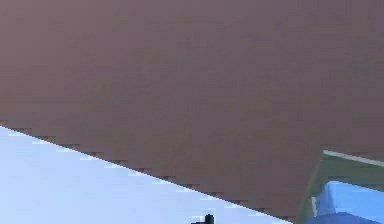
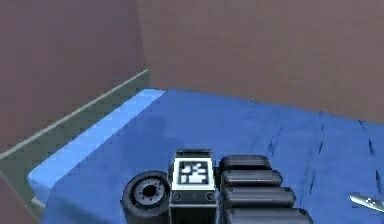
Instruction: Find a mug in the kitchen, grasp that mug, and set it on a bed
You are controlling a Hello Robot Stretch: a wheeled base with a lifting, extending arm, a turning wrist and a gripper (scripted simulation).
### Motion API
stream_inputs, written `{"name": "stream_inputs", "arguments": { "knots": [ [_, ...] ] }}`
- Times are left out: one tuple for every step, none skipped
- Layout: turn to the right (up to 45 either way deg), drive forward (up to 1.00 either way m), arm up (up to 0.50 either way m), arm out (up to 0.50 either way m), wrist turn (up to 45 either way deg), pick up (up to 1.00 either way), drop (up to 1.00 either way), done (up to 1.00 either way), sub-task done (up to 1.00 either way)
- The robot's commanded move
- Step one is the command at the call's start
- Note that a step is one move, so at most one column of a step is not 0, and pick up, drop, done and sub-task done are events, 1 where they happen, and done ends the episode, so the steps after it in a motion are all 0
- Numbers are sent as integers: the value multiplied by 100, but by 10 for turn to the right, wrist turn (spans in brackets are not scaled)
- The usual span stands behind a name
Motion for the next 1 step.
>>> {"name": "stream_inputs", "arguments": {
  "knots": [
    [330, 0, 0, 0, 0, 0, 0, 0, 0]
  ]
}}
